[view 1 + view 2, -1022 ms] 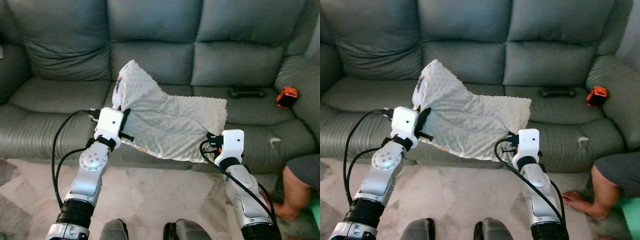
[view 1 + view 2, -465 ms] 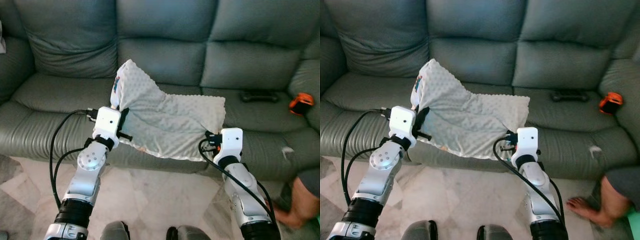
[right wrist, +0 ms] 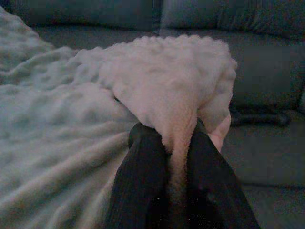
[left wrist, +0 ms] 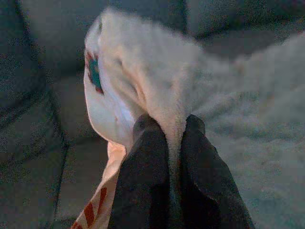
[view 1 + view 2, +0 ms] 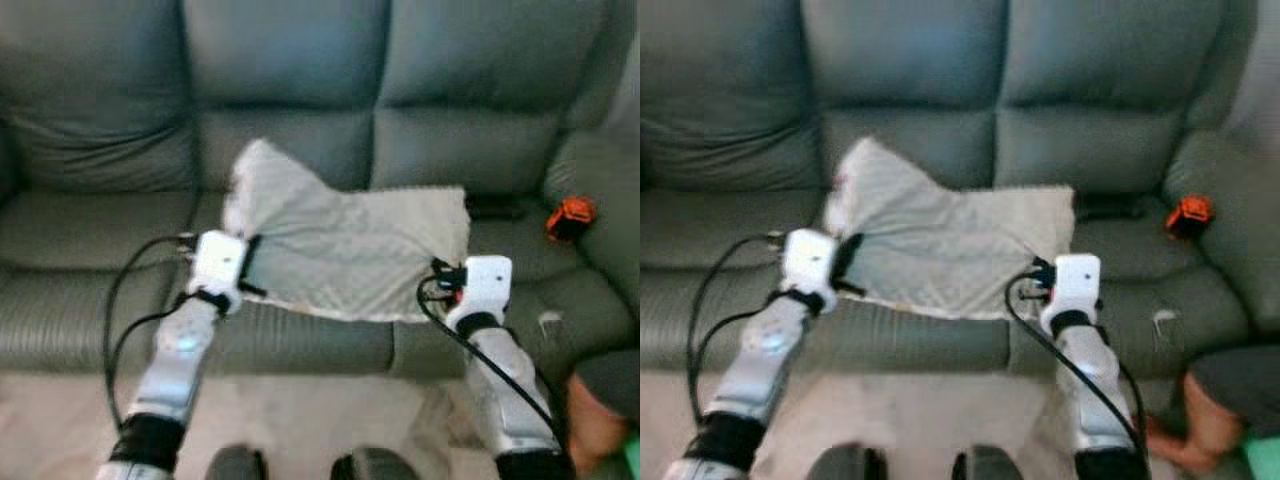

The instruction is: Move the pillow to the sofa

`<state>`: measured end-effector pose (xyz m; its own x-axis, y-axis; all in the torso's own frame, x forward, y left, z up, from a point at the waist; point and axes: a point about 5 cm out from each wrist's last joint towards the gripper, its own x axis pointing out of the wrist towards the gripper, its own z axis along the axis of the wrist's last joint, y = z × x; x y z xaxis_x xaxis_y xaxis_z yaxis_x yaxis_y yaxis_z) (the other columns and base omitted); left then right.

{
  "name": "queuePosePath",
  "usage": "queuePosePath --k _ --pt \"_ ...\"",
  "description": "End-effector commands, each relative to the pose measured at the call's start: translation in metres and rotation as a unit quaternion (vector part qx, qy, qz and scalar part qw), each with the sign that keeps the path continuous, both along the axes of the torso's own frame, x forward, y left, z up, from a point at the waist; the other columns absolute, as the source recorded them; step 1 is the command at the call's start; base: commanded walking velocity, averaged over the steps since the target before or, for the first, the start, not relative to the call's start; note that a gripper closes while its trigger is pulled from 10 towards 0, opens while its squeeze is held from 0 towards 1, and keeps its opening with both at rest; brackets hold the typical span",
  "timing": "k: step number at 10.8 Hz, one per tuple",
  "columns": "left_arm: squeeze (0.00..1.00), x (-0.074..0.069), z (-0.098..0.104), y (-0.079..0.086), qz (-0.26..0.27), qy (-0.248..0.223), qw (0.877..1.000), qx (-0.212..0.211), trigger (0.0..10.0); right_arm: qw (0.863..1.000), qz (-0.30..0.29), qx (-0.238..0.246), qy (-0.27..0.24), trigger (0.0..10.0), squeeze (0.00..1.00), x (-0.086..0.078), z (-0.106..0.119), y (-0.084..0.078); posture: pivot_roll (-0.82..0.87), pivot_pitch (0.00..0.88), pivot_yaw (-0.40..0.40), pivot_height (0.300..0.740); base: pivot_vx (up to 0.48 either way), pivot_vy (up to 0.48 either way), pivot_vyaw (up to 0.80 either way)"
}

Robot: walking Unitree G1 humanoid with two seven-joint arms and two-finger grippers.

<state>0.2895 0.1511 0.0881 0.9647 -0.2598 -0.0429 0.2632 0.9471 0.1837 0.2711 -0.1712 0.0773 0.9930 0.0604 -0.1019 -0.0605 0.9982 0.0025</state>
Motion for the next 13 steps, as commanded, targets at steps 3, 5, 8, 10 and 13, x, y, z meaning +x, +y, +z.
queuePosePath --k 3,5,8,10,13 --pt "0.00 0.0007 0.0004 0.0033 0.017 0.004 1.000 -0.003 10.0 1.000 0.016 0.002 -0.025 10.0 0.00 0.0045 0.0107 0.0063 -0.11 0.117 -0.036 0.740 0.313 0.000 0.00" --pt "0.00 0.0053 0.0024 0.0059 0.031 0.007 0.999 -0.012 10.0 0.999 0.017 0.002 -0.027 10.0 0.00 0.0073 0.0119 0.0071 -0.11 0.123 -0.032 0.740 0.000 0.000 0.00" --pt "0.00 0.0094 0.0067 0.0048 0.026 -0.001 1.000 -0.015 10.0 0.999 0.021 0.002 -0.028 10.0 0.00 0.0091 0.0128 0.0104 -0.11 0.130 -0.036 0.740 0.000 0.421 0.00" --pt "0.00 0.0086 0.0049 -0.0001 0.021 -0.002 1.000 -0.013 10.0 0.999 0.024 -0.002 -0.023 10.0 0.00 0.0100 0.0089 0.0101 -0.11 0.130 -0.037 0.740 0.000 0.480 0.00" --pt "0.00 0.0093 0.0066 -0.0017 0.018 -0.009 1.000 -0.013 10.0 0.999 0.026 -0.001 -0.020 10.0 0.00 0.0099 0.0074 0.0122 -0.11 0.131 -0.033 0.740 0.000 0.320 0.00"
